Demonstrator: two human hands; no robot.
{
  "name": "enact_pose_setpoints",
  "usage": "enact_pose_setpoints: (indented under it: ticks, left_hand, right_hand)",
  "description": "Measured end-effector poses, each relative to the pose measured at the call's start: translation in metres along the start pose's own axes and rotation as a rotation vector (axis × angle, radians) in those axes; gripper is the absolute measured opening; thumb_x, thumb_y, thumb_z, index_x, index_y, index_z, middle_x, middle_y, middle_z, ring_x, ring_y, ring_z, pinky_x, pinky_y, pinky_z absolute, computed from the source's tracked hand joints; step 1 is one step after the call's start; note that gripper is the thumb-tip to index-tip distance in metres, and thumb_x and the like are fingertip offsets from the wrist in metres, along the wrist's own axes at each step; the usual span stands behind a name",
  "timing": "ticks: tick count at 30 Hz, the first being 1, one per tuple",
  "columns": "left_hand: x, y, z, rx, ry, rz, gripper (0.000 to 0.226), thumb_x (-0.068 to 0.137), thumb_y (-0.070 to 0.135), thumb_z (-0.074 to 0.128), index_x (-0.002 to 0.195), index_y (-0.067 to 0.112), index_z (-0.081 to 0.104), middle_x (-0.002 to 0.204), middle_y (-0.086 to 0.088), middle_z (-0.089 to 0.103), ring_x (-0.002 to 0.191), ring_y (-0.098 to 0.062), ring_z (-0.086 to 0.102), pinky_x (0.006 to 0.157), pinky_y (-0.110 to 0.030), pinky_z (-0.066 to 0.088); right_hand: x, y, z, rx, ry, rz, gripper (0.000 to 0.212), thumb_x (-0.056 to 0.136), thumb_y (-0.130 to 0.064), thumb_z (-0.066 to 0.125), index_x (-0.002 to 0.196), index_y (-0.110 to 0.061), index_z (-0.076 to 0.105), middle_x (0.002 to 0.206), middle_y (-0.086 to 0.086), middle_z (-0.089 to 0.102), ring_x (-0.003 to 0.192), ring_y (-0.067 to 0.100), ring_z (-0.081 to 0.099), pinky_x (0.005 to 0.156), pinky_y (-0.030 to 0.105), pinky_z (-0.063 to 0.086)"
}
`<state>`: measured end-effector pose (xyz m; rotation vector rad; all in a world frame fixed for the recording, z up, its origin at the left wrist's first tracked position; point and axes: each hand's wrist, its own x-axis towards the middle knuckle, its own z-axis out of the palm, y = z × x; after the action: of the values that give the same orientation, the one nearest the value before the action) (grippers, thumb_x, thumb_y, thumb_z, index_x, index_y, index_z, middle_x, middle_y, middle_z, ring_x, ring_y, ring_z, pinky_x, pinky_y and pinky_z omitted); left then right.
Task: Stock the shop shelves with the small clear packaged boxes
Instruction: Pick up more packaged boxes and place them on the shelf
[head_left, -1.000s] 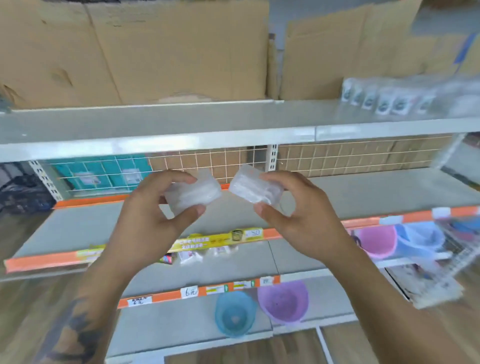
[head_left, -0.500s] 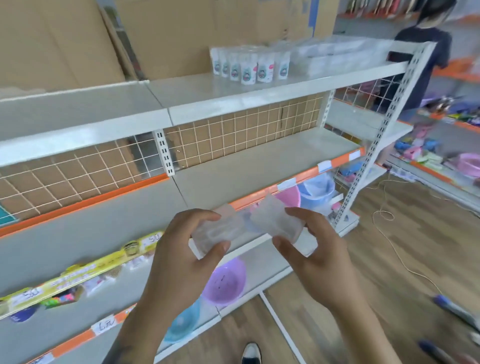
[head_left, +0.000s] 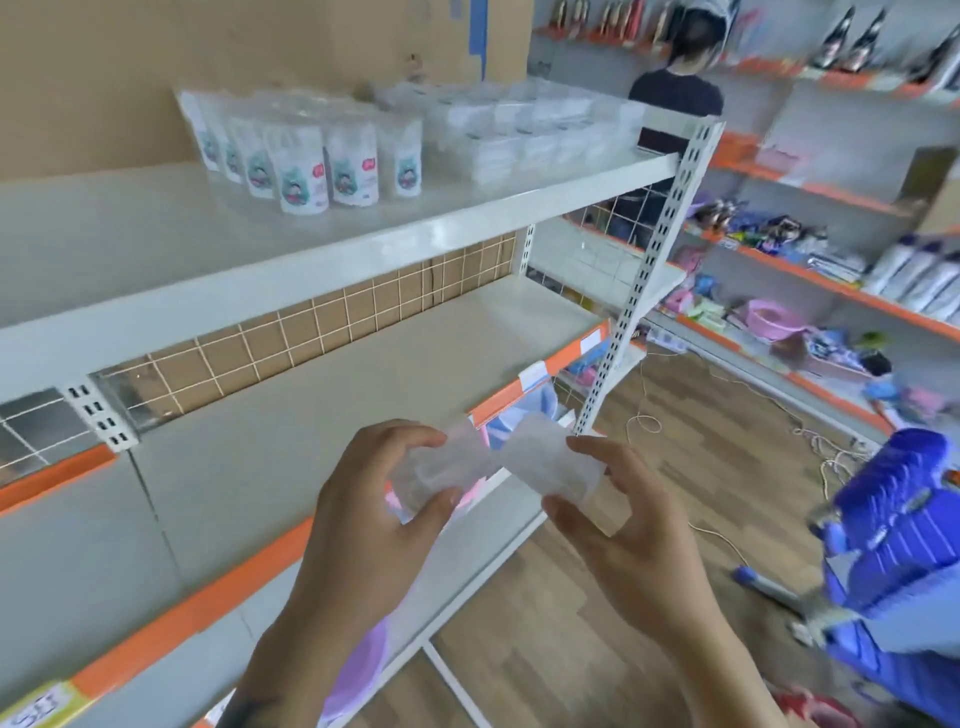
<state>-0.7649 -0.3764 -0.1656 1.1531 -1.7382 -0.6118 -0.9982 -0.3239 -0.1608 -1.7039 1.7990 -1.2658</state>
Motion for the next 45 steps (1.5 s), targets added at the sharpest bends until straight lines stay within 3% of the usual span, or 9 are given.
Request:
enact_pose_setpoints:
  ticks: [5,12,19,21,27,32,35,42,45]
  left_hand:
    - [0.048,-0.007,0.036,-0.005,-0.053,-0.024,0.048,0.076,0.008,0.087,0.11,0.034,0.065,0.119,0.016,0.063,0.116,-0.008,0.061,0.082,-0.007,0.045]
    - [0.098,-0.008,0.102,0.021,-0.068,-0.095,0.04,0.073,0.024,0.073,0.11,0.037,0.066,0.121,0.017,0.062,0.118,-0.008,0.06,0.088,-0.032,0.055]
    - [0.145,0.012,0.175,0.151,0.085,-0.138,0.043,0.077,0.013,0.084,0.109,0.035,0.066,0.119,0.02,0.062,0.116,-0.002,0.059,0.09,-0.007,0.041]
    - [0.163,0.025,0.198,0.162,0.14,-0.146,0.04,0.076,0.02,0.082,0.108,0.037,0.066,0.119,0.02,0.062,0.117,-0.001,0.059,0.091,-0.009,0.042]
    - [0.209,0.069,0.236,0.217,0.256,-0.14,0.039,0.077,0.022,0.083,0.109,0.036,0.068,0.122,0.017,0.062,0.12,-0.008,0.059,0.101,-0.025,0.045]
    - [0.256,0.103,0.235,0.264,0.325,-0.078,0.035,0.077,0.026,0.078,0.109,0.037,0.068,0.121,0.016,0.063,0.12,-0.011,0.06,0.099,-0.035,0.051]
    - [0.283,0.118,0.223,0.319,0.374,-0.048,0.034,0.078,0.029,0.079,0.109,0.039,0.067,0.119,0.019,0.062,0.119,-0.008,0.06,0.097,-0.026,0.05]
    - [0.362,0.133,0.179,0.434,0.428,-0.02,0.029,0.086,0.03,0.082,0.113,0.036,0.071,0.12,0.02,0.065,0.117,0.003,0.057,0.093,-0.011,0.046]
    - [0.41,0.121,0.158,0.449,0.418,-0.053,0.03,0.084,0.036,0.083,0.112,0.037,0.071,0.122,0.014,0.065,0.112,-0.008,0.059,0.098,-0.031,0.052]
  right_hand:
    - [0.044,0.032,-0.008,-0.003,0.018,0.042,0.047,0.081,-0.024,0.084,0.122,-0.035,0.064,0.117,-0.019,0.067,0.114,0.002,0.06,0.09,0.006,0.038]
    - [0.106,0.086,-0.031,0.08,0.026,0.058,0.048,0.081,-0.023,0.084,0.121,-0.04,0.063,0.117,-0.032,0.06,0.116,-0.013,0.052,0.088,0.0,0.035]
    - [0.206,0.153,-0.07,0.178,-0.141,-0.06,0.048,0.083,-0.023,0.081,0.123,-0.041,0.062,0.124,-0.027,0.061,0.117,-0.009,0.052,0.084,0.001,0.037]
    - [0.238,0.171,-0.086,0.198,-0.17,-0.105,0.047,0.083,-0.025,0.081,0.124,-0.039,0.062,0.123,-0.025,0.062,0.118,-0.005,0.053,0.087,0.003,0.036]
    - [0.32,0.203,-0.127,0.261,-0.282,-0.193,0.045,0.084,-0.027,0.081,0.123,-0.038,0.062,0.123,-0.027,0.061,0.112,0.006,0.059,0.099,0.027,0.046]
    - [0.375,0.205,-0.142,0.347,-0.35,-0.246,0.045,0.084,-0.031,0.08,0.122,-0.045,0.061,0.126,-0.025,0.061,0.103,0.009,0.063,0.087,0.038,0.055]
    - [0.404,0.196,-0.143,0.368,-0.37,-0.295,0.046,0.083,-0.03,0.082,0.121,-0.045,0.061,0.117,-0.017,0.067,0.091,0.013,0.067,0.079,0.043,0.057]
    - [0.452,0.162,-0.136,0.36,-0.409,-0.362,0.046,0.082,-0.031,0.083,0.119,-0.045,0.061,0.1,-0.019,0.064,0.076,0.005,0.063,0.066,0.017,0.047]
    - [0.471,0.143,-0.13,0.291,-0.387,-0.38,0.046,0.084,-0.035,0.082,0.123,-0.043,0.06,0.099,-0.016,0.063,0.064,0.001,0.059,0.062,0.016,0.04]
